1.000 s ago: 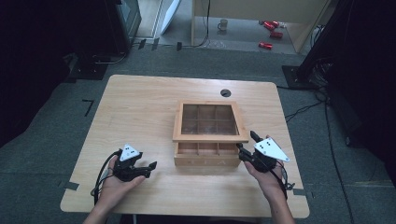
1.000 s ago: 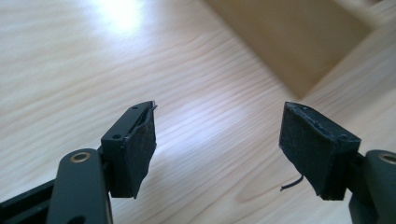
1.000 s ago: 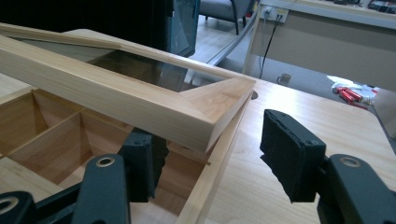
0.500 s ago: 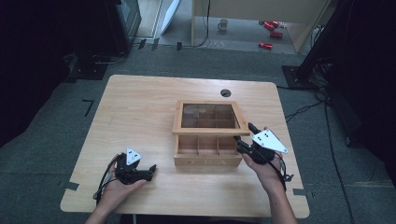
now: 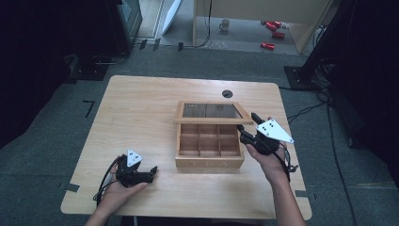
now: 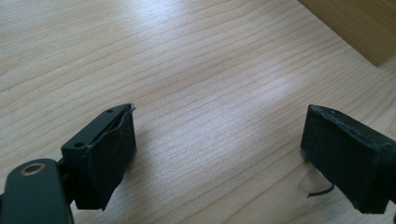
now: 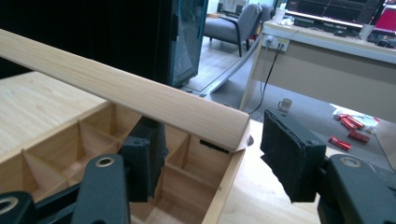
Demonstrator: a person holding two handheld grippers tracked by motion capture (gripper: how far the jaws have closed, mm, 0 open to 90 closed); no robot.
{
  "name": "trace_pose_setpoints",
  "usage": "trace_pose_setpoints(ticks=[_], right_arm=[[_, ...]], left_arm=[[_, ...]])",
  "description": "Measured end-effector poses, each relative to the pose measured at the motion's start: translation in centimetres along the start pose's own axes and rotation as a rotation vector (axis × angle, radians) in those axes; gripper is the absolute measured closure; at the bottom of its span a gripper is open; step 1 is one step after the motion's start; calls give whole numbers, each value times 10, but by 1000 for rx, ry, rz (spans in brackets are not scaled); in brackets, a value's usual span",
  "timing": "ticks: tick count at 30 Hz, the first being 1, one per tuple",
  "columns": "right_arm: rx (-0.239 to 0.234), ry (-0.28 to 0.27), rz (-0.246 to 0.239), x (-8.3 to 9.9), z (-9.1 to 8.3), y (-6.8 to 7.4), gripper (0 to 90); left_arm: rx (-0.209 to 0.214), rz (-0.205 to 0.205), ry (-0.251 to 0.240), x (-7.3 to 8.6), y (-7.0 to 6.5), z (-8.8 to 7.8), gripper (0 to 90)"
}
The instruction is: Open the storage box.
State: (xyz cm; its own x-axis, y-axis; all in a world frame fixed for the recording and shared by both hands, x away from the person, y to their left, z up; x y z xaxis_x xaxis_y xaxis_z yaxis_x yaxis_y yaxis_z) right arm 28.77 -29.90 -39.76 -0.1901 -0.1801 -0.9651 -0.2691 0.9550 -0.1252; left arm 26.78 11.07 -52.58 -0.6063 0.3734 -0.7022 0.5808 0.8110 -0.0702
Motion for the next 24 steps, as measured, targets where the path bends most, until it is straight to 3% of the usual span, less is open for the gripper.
trace_pose_setpoints(ticks=[16, 22, 24], right_arm=[[-54, -32, 91, -32, 30, -21, 496], [-39, -36, 114, -39, 36, -29, 633], [-45, -37, 124, -41, 39, -32, 635]], left_arm=[[4, 6, 1, 0, 1, 0, 105], [5, 9, 2, 0, 1, 0, 105], [6, 11, 3, 0, 1, 0, 105]])
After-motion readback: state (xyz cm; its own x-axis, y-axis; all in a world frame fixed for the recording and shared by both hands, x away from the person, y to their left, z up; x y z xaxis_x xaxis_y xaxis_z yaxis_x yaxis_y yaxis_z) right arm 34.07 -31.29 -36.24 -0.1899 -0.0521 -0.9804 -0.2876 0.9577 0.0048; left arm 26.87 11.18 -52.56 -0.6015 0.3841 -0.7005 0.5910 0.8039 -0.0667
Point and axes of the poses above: each handheld gripper's, and its own axes: z roughly forward along the jaws, x roughly out of its underside, y roughly to its left, the point moved 1 cm from there along z, roughly forward along the jaws, and after that the axes turned 6 degrees about x, right-handed, at the moved point
